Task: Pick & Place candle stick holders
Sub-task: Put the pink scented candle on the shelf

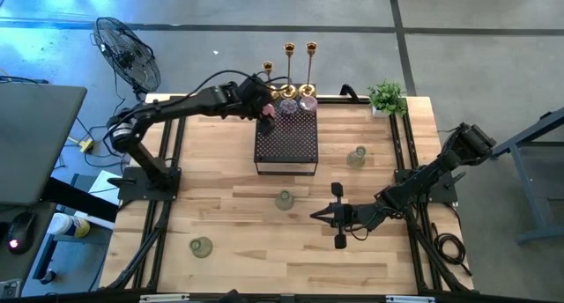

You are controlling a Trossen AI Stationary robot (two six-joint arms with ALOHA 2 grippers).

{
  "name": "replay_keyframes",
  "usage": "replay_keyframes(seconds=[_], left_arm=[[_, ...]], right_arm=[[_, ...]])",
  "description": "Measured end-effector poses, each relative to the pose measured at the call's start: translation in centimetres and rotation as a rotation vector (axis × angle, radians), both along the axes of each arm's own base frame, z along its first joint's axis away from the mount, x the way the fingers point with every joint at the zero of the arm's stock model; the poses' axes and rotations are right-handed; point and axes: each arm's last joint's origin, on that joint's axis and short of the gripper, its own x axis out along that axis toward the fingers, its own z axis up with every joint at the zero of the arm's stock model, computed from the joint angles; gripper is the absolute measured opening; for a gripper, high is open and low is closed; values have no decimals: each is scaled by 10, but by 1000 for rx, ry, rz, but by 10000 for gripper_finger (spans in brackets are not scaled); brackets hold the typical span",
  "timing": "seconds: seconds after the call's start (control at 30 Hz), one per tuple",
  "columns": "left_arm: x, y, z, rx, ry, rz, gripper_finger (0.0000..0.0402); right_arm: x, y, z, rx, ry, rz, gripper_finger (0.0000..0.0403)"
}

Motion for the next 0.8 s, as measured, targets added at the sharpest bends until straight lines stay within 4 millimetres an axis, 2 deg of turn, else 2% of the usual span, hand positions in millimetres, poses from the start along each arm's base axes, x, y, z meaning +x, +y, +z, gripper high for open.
replay_keyframes(seconds=[0.4,0.8], left_arm=[[1,7,0,21,-22,11,292],[1,19,-12,-14,-2,32,292]], right_arm=[[0,0,0,1,-1,0,1],[0,1,0,1,0,3,2]])
